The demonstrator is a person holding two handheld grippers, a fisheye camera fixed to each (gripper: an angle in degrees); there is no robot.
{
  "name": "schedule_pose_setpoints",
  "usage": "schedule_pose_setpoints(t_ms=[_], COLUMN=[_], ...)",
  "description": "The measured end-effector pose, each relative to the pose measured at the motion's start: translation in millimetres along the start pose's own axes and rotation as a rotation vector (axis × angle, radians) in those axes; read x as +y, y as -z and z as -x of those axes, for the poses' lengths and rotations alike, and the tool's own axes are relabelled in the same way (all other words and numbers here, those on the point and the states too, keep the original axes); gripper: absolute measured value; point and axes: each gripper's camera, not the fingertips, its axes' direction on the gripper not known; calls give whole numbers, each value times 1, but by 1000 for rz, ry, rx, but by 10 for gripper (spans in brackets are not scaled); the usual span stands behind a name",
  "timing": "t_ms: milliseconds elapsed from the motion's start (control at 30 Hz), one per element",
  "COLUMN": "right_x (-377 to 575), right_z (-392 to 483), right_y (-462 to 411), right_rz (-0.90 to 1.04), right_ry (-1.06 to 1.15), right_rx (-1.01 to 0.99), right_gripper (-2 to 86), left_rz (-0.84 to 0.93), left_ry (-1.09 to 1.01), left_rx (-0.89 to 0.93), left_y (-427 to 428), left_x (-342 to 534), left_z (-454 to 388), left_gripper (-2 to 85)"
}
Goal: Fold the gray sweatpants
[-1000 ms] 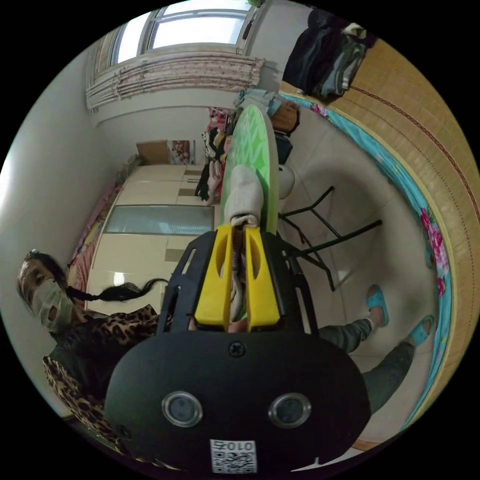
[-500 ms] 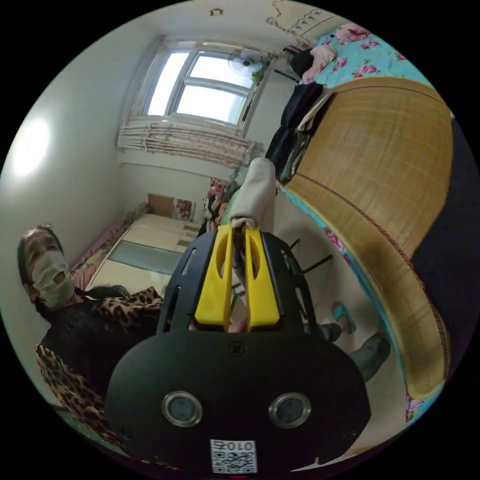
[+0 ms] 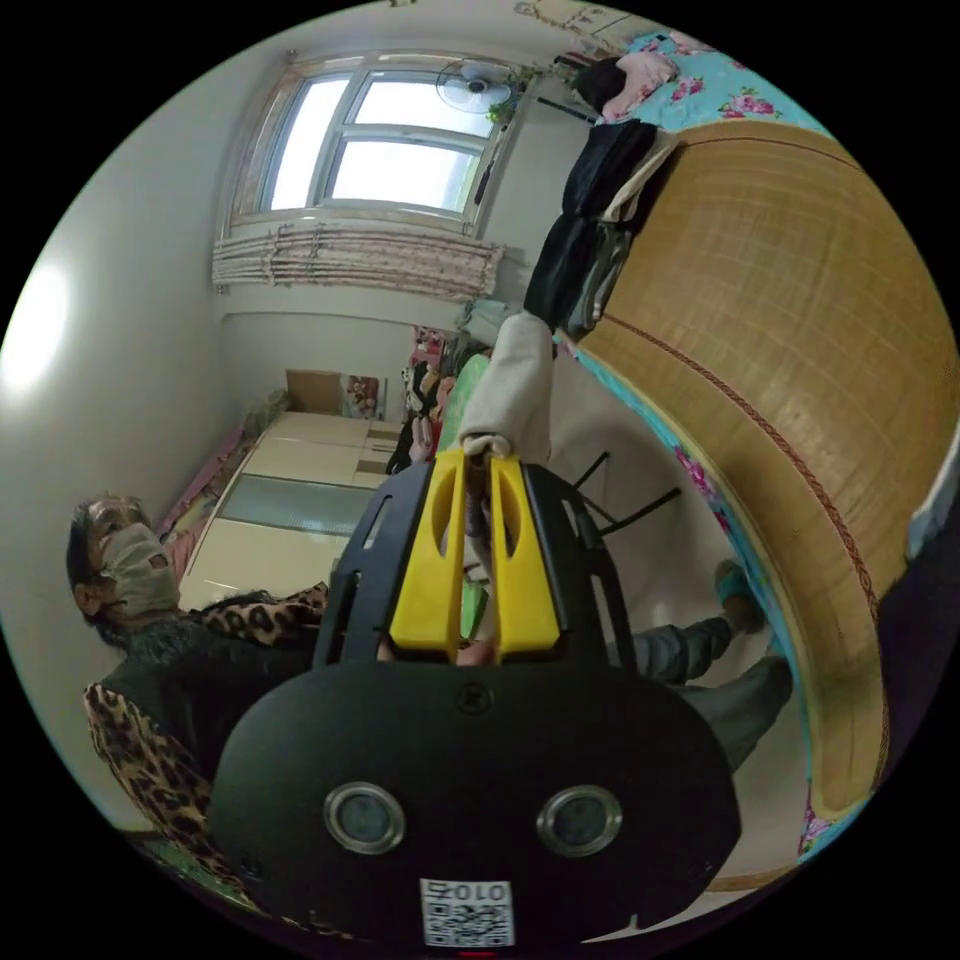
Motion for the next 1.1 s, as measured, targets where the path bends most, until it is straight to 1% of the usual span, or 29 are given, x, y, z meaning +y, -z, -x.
schedule_pose_setpoints(t_ms=[167, 233, 367, 433, 600, 833, 967, 1100], right_x=[-76, -107, -137, -157, -215, -330, -382, -416], right_z=[21, 32, 43, 41, 29, 16, 22, 43], right_y=[-46, -76, -114, -128, -145, -182, -197, -204], right_rz=[129, 214, 304, 349, 374, 418, 450, 460], right_ry=[64, 99, 139, 137, 135, 162, 188, 249], right_rx=[-17, 1, 8, 5, -60, -194, -183, -147], right_gripper=[57, 57, 57, 57, 57, 56, 56, 56], left_rz=[-181, -240, -331, -349, -402, -470, -493, -512], left_ry=[-79, -76, -63, -63, -59, -55, -95, -141], left_rx=[35, 44, 67, 60, 58, -18, -72, -14], left_y=[67, 87, 122, 132, 141, 148, 154, 150], left_x=[-15, -16, -20, -27, -52, -124, -170, -184], left_z=[21, 33, 64, 77, 107, 129, 140, 160], left_gripper=[76, 76, 76, 76, 76, 77, 76, 76])
